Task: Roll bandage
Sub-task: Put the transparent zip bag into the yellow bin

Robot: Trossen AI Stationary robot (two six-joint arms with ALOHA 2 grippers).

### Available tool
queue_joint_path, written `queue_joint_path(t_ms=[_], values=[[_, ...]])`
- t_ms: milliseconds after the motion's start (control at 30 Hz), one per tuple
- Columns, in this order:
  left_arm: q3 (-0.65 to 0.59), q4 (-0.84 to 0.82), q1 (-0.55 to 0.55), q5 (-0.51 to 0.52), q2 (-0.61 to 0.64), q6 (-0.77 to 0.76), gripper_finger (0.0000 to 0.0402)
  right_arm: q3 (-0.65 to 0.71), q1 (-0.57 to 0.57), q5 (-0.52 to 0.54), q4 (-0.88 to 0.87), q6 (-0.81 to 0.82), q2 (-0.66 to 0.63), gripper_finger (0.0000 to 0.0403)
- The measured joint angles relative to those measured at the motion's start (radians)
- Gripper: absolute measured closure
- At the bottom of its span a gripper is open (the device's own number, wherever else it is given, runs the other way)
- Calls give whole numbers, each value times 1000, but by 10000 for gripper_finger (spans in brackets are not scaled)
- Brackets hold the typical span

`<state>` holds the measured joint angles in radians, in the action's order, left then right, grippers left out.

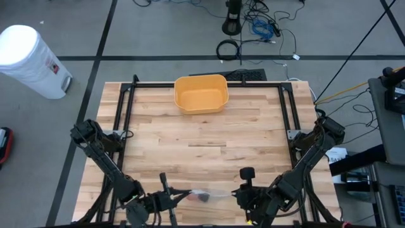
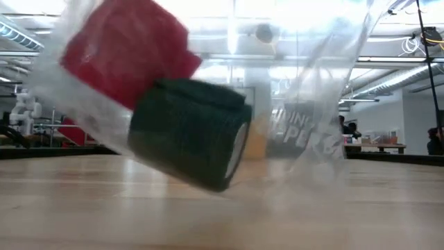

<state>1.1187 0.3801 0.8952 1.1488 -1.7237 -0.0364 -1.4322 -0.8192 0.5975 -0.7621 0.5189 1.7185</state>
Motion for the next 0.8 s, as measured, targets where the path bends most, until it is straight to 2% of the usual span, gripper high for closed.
queue_joint_path(t_ms=[167, 433, 600, 800], values=[[0, 42, -65, -13, 1, 90, 400, -15, 14, 2, -28, -39, -23, 397], [61, 47, -173, -258, 82, 232, 400, -36, 46, -1, -80, -158, -162, 398], [122, -63, -261, -395, 158, 280, 400, -37, 106, -2, -115, -235, -269, 398], [151, -212, -429, -409, 241, 309, 400, -37, 256, -3, -101, -414, -358, 398]])
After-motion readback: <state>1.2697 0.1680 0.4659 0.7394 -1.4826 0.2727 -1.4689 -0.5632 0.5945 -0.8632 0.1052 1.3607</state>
